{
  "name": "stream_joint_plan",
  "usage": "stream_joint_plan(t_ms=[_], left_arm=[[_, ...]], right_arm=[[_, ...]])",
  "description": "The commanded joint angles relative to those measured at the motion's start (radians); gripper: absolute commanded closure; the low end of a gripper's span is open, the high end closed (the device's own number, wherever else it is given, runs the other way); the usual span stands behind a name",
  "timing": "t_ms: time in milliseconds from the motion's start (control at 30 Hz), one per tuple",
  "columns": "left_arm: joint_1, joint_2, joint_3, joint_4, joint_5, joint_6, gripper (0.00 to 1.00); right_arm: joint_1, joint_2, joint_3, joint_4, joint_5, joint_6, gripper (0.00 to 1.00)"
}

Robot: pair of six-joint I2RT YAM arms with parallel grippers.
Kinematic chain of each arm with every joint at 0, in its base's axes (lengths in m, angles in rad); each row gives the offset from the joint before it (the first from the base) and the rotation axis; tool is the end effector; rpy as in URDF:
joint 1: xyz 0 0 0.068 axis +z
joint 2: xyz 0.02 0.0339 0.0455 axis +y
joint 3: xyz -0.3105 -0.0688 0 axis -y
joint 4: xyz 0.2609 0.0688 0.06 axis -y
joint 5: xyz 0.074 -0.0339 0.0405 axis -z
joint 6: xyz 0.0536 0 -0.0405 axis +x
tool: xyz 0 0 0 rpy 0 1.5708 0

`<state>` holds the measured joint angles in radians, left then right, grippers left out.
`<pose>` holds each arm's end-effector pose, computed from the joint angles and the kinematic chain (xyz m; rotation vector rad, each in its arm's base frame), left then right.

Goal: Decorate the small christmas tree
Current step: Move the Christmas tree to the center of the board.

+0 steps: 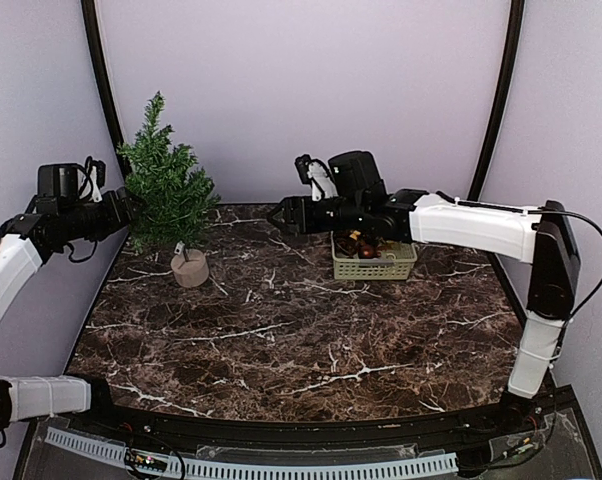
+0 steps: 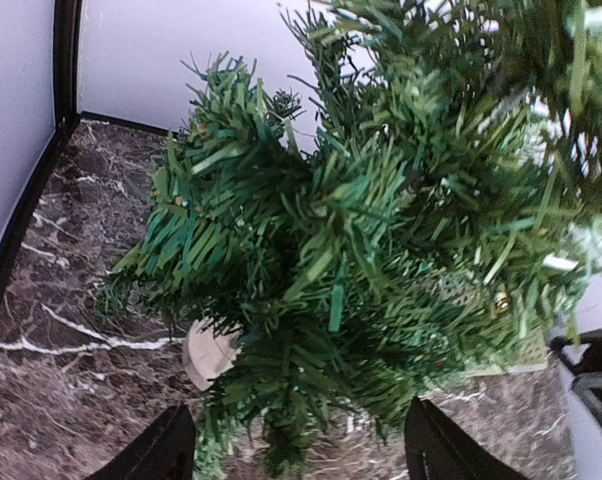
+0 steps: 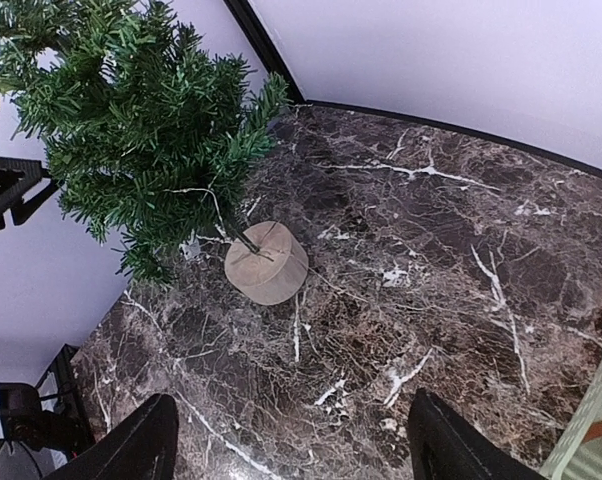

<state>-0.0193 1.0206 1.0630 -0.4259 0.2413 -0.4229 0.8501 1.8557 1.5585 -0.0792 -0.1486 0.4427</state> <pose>0.2324 -0.0173 0.4020 -0.2373 1.9653 -0.5254 0.3190 0.3752 0.3458 -0.5228 2.0117 0.9736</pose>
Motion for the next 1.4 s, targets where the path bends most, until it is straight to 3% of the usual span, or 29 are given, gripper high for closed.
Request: stream_joint_plan(t_ms=[0, 233, 567, 900, 1367], left_arm=[[0.005, -0.011, -0.035, 0.116, -0.005, 0.092, 0.29], [0.008, 0.059, 0.009, 0.178, 0.005, 0.136, 0.47], [0.009, 0.151, 0.038, 0.162, 0.109, 0.130, 0.64], [0.010, 0.138, 0.038, 0.083, 0.191, 0.180, 1.00], [0.009, 0.127, 0.067, 0.043, 0.528, 0.283, 1.00]], right_arm=[[0.014, -0.089, -0.040, 0.031, 0.078, -0.057, 0.21], [0.044, -0.145, -0.116, 0.008, 0.116, -0.050, 0.25], [0.053, -0.174, -0.172, 0.006, 0.173, -0.048, 0.27], [0.053, -0.107, -0.121, 0.008, 0.177, -0.082, 0.29], [0.052, -0.107, -0.130, 0.021, 0.233, -0.093, 0.29]])
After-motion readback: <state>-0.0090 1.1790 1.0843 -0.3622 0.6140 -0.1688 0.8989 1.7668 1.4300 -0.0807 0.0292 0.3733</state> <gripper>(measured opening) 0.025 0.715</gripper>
